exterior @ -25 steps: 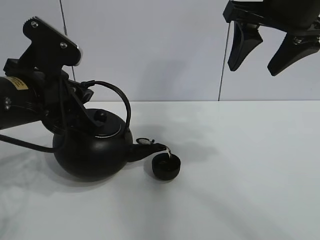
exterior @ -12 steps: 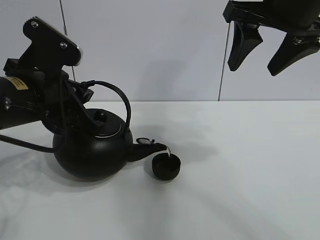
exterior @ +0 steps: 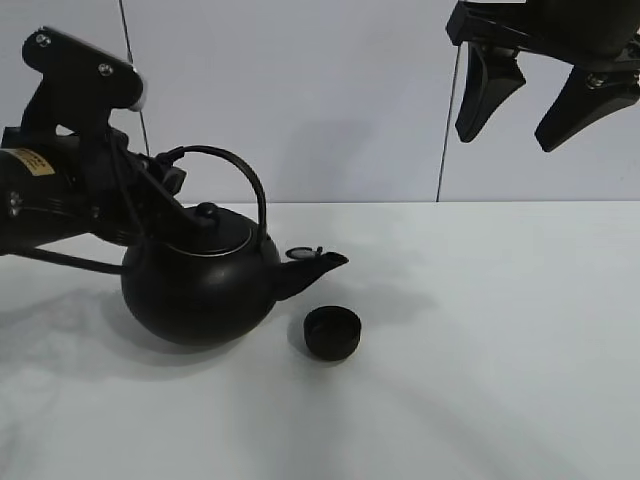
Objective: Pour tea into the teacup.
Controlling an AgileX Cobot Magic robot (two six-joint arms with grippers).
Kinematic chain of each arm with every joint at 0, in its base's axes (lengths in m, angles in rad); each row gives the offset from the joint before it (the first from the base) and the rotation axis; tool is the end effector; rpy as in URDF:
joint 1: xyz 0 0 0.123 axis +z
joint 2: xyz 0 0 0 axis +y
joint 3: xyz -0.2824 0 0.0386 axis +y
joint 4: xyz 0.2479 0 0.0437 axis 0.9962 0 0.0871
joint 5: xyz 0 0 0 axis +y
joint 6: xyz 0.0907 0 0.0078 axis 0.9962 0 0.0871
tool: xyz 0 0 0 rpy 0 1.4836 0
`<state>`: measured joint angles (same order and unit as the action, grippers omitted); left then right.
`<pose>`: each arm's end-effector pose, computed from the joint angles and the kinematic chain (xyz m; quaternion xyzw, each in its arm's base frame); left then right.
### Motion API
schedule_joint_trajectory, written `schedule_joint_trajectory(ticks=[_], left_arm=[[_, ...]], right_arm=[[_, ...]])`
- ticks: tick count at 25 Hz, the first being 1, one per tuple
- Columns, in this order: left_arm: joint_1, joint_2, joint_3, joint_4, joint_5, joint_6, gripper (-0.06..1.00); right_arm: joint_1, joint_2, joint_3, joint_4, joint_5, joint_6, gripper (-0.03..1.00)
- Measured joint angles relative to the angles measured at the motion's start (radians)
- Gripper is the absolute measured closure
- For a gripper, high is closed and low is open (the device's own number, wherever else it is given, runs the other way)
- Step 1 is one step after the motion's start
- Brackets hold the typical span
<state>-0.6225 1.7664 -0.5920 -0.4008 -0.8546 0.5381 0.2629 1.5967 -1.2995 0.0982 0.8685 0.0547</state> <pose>0.2695 -0.1605 0.1571 0.2578 0.7501 0.0110 0.6089 0.3253 0.0946 0.2935 -0.0792 0.9657 0.0820 0.2333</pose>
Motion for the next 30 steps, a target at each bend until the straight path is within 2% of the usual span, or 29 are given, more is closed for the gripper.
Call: schedule_joint_trajectory(ticks=[6, 12, 18, 30], left_arm=[[0.0, -0.013, 0.012, -0.039, -0.035, -0.159, 0.83], [0.0, -0.046, 0.132, -0.058, -0.152, -0.272, 0.83], [0.011, -0.046, 0.226, -0.073, -0.162, -0.308, 0.83], [0.09, -0.008, 0.235, 0.035, -0.17, -0.367, 0.83]], right_arm=[[0.0, 0.0, 0.0, 0.0, 0.0, 0.0, 0.47], [0.0, 0.0, 0.0, 0.003, 0.0, 0.0, 0.47], [0.0, 0.0, 0.0, 0.005, 0.0, 0.0, 0.47], [0.0, 0.0, 0.0, 0.007, 0.0, 0.0, 0.47]])
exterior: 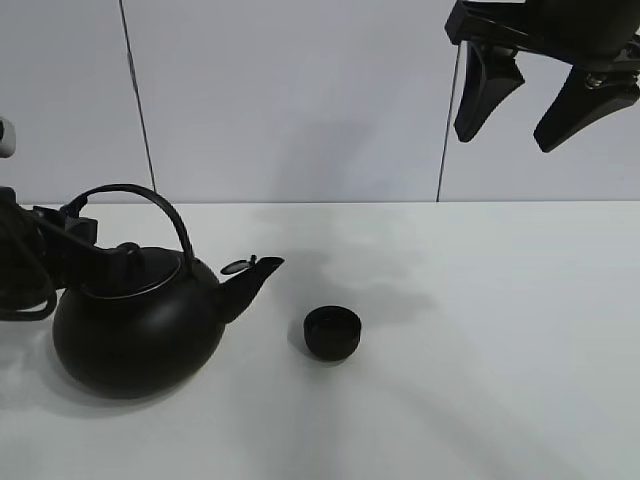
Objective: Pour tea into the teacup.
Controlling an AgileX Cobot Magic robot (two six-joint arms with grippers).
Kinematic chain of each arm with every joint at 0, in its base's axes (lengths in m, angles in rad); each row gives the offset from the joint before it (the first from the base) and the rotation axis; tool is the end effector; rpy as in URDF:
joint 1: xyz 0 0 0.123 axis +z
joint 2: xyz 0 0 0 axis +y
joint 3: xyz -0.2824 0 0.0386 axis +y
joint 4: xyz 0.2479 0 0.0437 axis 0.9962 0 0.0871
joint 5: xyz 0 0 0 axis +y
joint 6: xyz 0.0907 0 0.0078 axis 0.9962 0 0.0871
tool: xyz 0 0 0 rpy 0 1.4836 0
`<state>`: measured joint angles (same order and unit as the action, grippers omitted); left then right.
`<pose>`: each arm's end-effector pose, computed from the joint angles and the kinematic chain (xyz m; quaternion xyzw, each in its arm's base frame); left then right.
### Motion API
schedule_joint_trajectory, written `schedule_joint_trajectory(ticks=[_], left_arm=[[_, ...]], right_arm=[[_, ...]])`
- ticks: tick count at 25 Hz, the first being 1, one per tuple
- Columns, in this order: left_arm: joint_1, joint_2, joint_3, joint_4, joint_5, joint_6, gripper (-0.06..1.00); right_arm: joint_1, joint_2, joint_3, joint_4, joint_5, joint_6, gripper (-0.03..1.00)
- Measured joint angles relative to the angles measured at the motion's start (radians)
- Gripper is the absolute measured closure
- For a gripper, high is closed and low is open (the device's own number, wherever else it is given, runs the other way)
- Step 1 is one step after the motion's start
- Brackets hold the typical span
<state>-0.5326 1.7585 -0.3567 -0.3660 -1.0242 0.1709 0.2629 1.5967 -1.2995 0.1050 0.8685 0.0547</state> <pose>0.2360 -0.1068 0.1287 0.1133 0.7984 -0.0386 0.5901 0.3252 0.0951 0.2936 -0.0777 0.9657 0.0850 0.2328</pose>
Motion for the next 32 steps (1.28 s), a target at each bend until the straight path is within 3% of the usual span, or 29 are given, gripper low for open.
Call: schedule_joint_trajectory(ticks=[8, 17, 27, 32], left_arm=[[0.011, 0.038, -0.003, 0.072, -0.045, -0.007, 0.83], [0.011, 0.038, -0.003, 0.076, -0.046, -0.008, 0.83], [0.01, 0.038, 0.009, 0.088, -0.094, -0.031, 0.64], [-0.03, 0.031, 0.063, 0.086, -0.113, -0.035, 0.61]], right_arm=[[0.0, 0.0, 0.0, 0.003, -0.005, 0.0, 0.47], [0.0, 0.0, 0.0, 0.004, -0.007, 0.0, 0.47], [0.0, 0.0, 0.0, 0.011, -0.009, 0.0, 0.47], [0.0, 0.0, 0.0, 0.028, -0.009, 0.0, 0.47]])
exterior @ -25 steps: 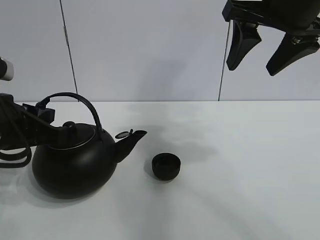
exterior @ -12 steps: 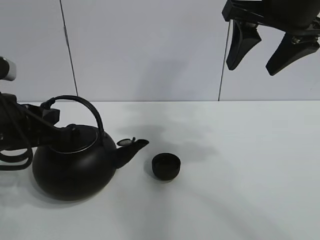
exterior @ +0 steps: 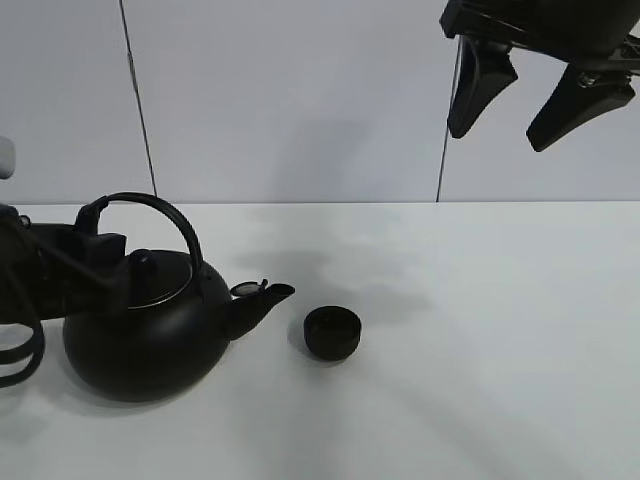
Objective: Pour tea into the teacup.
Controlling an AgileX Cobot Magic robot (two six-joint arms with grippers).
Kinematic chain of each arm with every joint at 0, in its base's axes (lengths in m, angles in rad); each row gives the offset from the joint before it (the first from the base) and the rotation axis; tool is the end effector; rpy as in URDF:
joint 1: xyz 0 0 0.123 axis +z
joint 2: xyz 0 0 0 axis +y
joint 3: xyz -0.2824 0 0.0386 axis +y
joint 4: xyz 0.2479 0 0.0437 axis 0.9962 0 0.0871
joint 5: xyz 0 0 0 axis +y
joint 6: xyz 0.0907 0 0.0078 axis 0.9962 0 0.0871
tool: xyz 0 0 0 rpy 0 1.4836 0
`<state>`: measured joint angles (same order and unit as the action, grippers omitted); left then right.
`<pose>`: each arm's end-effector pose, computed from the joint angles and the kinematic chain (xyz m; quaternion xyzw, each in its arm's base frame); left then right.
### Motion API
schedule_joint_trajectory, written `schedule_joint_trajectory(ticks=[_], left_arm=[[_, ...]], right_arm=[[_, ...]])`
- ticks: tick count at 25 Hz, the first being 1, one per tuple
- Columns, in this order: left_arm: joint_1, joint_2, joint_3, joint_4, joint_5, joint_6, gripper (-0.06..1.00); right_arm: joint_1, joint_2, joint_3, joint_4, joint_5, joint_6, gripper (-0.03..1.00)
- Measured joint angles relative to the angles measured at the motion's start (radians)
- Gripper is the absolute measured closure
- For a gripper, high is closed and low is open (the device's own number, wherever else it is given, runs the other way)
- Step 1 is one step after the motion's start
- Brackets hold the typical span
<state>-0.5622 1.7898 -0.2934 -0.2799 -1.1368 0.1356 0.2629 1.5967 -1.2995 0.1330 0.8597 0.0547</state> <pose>0.2199 -0.1116 0.1212 0.1538 0.7834 -0.0629 0.5989 0.3254 0.0971 0.2942 -0.0711 0.9645 0.0979 0.2349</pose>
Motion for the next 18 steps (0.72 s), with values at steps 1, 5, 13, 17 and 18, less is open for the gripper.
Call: schedule_joint_trajectory(ticks=[1, 5, 13, 17, 18], left_arm=[[-0.01, -0.001, 0.009, -0.001, 0.0, -0.004, 0.61], [-0.031, -0.051, 0.041, -0.019, 0.002, -0.066, 0.61], [-0.037, -0.269, 0.104, -0.007, 0.042, -0.128, 0.58], [-0.037, -0.397, 0.069, -0.008, 0.252, -0.162, 0.53], [-0.037, -0.429, 0.042, -0.008, 0.331, -0.162, 0.52]], right_arm=[[0.0, 0.0, 0.0, 0.004, 0.0, 0.0, 0.47], [0.0, 0.0, 0.0, 0.006, -0.005, 0.0, 0.47], [0.0, 0.0, 0.0, 0.006, -0.006, 0.0, 0.47], [0.0, 0.0, 0.0, 0.006, -0.007, 0.0, 0.47], [0.0, 0.0, 0.0, 0.006, -0.007, 0.0, 0.47]])
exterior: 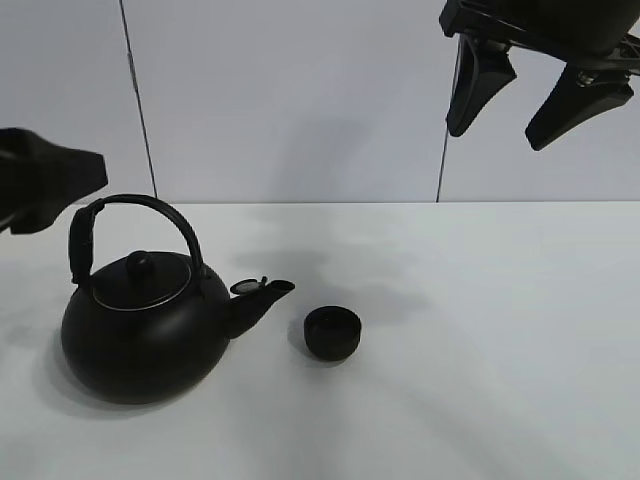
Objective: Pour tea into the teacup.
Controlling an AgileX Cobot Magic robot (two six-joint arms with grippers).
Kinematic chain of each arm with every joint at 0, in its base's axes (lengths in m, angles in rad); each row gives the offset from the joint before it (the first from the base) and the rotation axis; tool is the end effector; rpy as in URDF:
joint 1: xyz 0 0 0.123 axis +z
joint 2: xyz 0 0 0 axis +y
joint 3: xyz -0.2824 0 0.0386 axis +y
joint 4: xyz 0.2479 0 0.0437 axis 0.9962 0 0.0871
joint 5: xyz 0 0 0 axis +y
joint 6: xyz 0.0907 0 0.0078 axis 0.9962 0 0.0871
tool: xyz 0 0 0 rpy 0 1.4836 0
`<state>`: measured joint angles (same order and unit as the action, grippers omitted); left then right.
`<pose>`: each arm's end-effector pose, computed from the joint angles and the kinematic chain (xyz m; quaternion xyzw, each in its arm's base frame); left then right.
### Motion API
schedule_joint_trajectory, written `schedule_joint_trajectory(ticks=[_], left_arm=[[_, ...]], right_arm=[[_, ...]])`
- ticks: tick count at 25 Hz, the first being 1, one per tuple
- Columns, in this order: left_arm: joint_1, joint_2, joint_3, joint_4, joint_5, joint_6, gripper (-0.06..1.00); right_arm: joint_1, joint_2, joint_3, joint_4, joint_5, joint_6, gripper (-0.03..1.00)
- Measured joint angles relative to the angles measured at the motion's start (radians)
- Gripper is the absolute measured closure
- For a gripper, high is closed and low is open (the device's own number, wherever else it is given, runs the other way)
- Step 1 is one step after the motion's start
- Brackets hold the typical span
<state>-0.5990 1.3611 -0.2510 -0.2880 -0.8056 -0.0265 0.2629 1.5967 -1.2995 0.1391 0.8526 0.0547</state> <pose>0.1880 -0.1058 0.1835 0.0813 0.7803 -0.1731 0.5954 0.3259 0.0976 0.2945 -0.0694 0.9636 0.1010 0.2378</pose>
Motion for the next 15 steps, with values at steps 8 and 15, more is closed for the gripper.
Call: schedule_joint_trajectory(ticks=[8, 15], left_arm=[[0.014, -0.122, -0.386, 0.001, 0.652, 0.003, 0.52], [0.08, 0.029, -0.748, 0.008, 1.147, -0.04, 0.52]], right_arm=[[0.0, 0.0, 0.0, 0.0, 0.0, 0.0, 0.47], [0.0, 0.0, 0.0, 0.0, 0.0, 0.0, 0.47]])
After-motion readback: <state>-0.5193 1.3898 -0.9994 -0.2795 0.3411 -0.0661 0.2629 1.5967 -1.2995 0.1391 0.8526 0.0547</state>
